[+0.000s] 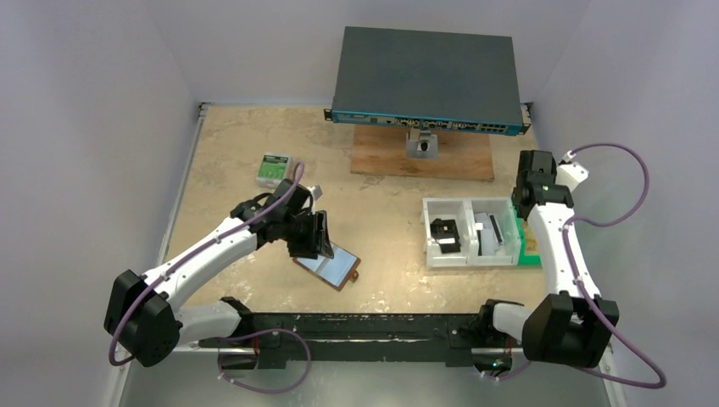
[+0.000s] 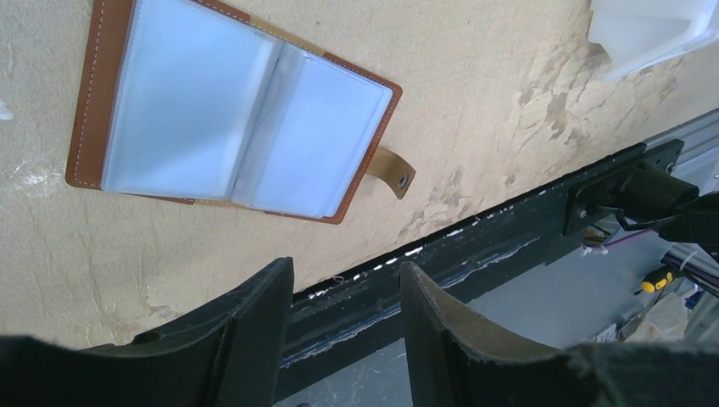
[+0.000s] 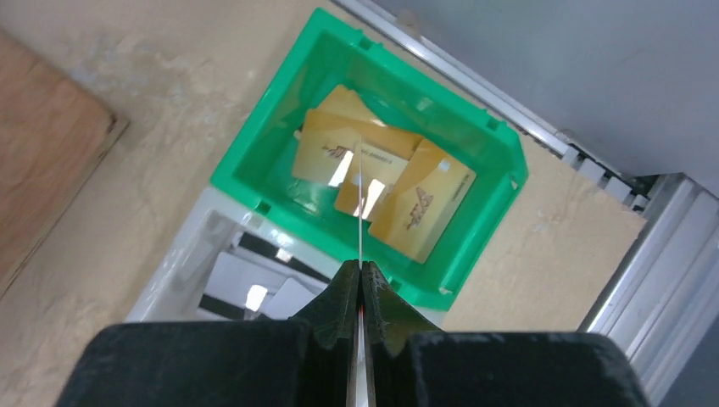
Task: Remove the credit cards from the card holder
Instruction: Place the credit card in the storage box.
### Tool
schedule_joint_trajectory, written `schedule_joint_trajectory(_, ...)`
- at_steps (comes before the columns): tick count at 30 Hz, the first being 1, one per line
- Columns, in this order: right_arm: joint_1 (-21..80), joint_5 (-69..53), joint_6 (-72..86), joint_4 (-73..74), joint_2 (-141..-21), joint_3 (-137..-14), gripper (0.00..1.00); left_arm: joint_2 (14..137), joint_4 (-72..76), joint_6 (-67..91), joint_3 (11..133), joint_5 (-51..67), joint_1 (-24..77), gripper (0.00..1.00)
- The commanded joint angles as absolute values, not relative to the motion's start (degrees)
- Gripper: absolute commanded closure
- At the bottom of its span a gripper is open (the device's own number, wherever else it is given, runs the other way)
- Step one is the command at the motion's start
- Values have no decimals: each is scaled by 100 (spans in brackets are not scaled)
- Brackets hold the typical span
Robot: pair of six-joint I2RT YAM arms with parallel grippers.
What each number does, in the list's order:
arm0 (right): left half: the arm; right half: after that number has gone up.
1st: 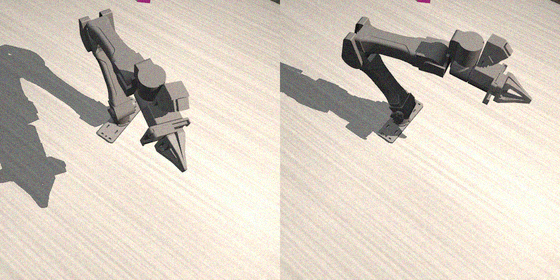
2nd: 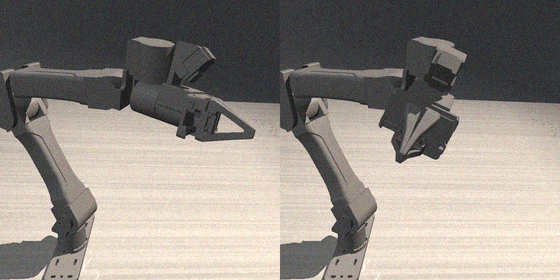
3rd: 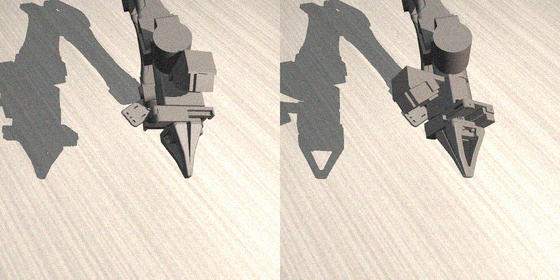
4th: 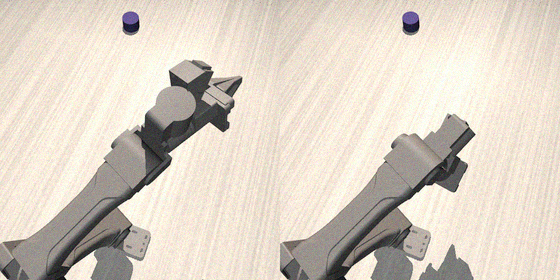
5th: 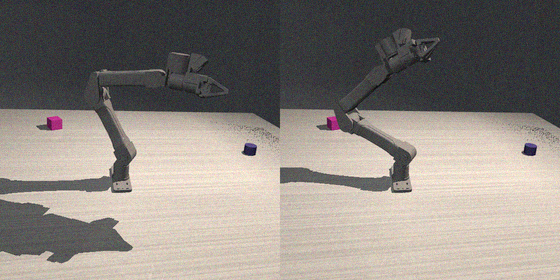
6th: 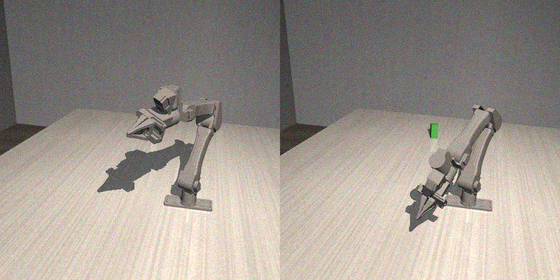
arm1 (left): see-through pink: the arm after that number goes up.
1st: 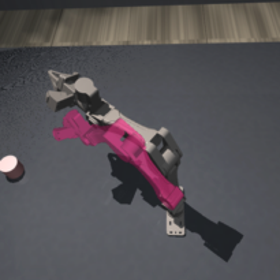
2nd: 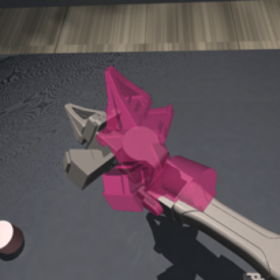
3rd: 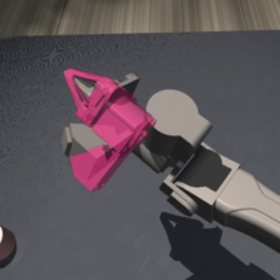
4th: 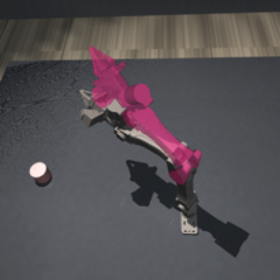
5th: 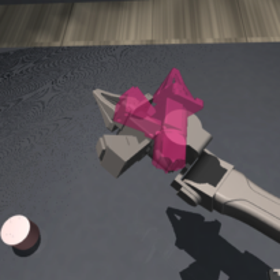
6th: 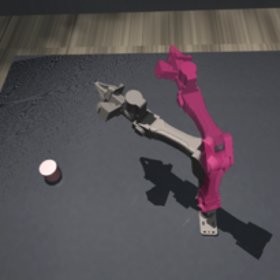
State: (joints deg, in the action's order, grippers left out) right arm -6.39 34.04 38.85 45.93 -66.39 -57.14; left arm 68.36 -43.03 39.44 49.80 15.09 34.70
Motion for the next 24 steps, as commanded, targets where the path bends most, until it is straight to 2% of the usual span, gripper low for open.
schedule_joint_trajectory(1, -946, 4018, 3791, 4574, -6962, -6037, 100, 6843, -4435, 3715, 5195, 1679, 3494, 51)
schedule_joint_trajectory(22, -1270, 3793, 4169, 4097, -8062, -5925, 100, 6829, -4737, 3628, 5390, 1519, 3496, 51)
schedule_joint_trajectory(24, -1274, 3677, 4134, 4054, -8099, -5869, 96, 6836, -4722, 3643, 5369, 1519, 3492, 51)
